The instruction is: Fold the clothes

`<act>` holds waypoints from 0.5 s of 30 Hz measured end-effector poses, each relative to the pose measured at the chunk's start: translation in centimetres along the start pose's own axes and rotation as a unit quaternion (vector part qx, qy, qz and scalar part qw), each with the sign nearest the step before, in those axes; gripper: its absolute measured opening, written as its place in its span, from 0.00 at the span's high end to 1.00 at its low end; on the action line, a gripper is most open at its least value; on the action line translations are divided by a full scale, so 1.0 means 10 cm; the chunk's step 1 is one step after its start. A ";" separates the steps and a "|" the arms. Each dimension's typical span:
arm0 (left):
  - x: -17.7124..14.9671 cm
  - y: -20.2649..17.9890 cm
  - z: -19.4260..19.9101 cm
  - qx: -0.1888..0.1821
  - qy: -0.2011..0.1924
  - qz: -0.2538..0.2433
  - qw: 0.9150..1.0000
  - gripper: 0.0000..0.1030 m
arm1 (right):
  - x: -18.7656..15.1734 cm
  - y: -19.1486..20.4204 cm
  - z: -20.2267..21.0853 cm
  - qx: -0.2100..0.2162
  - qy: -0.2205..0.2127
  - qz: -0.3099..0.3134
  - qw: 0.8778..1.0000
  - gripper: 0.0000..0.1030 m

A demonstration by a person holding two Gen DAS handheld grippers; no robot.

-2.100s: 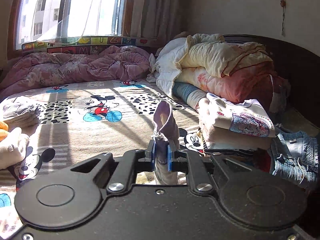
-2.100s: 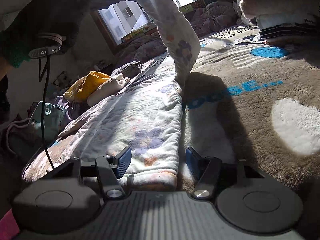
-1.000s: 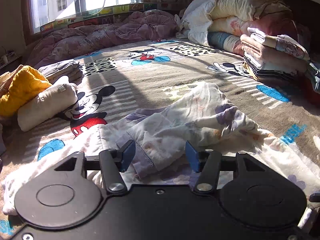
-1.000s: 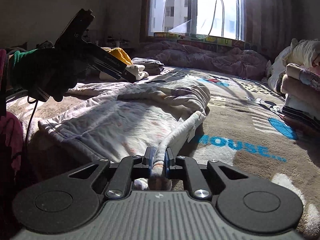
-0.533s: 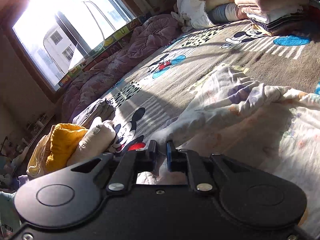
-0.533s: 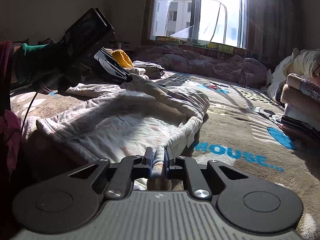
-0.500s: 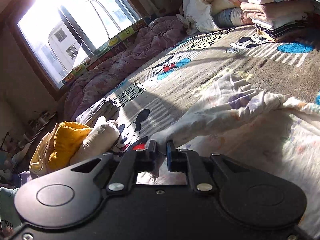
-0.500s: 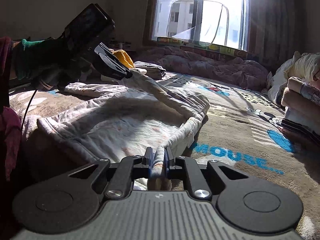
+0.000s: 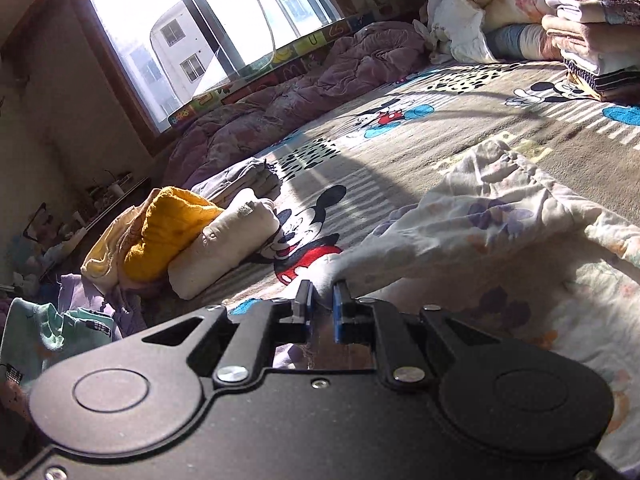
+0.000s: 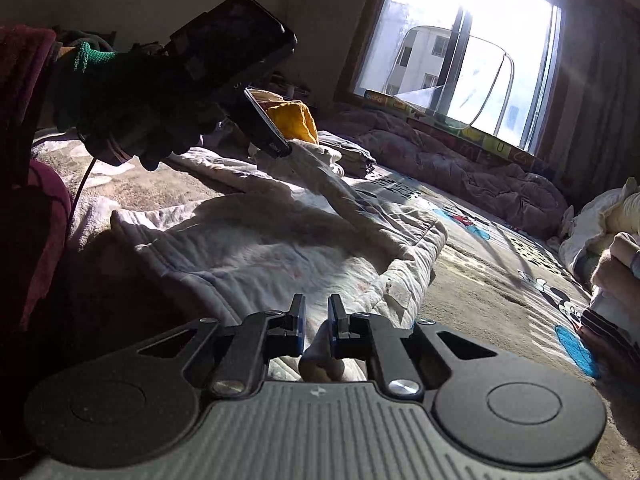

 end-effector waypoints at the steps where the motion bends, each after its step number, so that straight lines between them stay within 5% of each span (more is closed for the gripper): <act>1: -0.04 -0.03 -0.03 0.000 0.004 0.004 1.000 0.91 | -0.02 0.01 -0.04 0.002 0.005 -0.001 1.000 0.87; 9: -0.16 -0.09 -0.15 0.002 0.006 0.035 0.999 0.91 | -0.05 0.11 -0.04 0.016 0.016 -0.011 1.000 0.97; 12: -0.20 -0.13 -0.23 -0.012 0.007 0.035 0.999 0.91 | -0.09 0.12 0.16 0.000 0.012 0.016 1.000 0.68; 13: -0.21 -0.15 -0.25 -0.017 0.008 0.033 0.999 0.91 | -0.11 0.13 0.22 -0.010 0.005 0.027 1.000 0.50; 15: -0.21 -0.16 -0.26 -0.022 0.006 0.030 0.999 0.91 | -0.15 0.12 0.29 -0.031 0.001 0.044 0.999 0.41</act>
Point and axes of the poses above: each gripper's, at about its wrist camera, not at the fingertips, and z roughly against the way its jaws point, y to its left, x to its top, the point moved 7 cm from there along -z, roughly the way its jaws point, and after that the axes turned 15 degrees about -z, right-handed, at the moved point
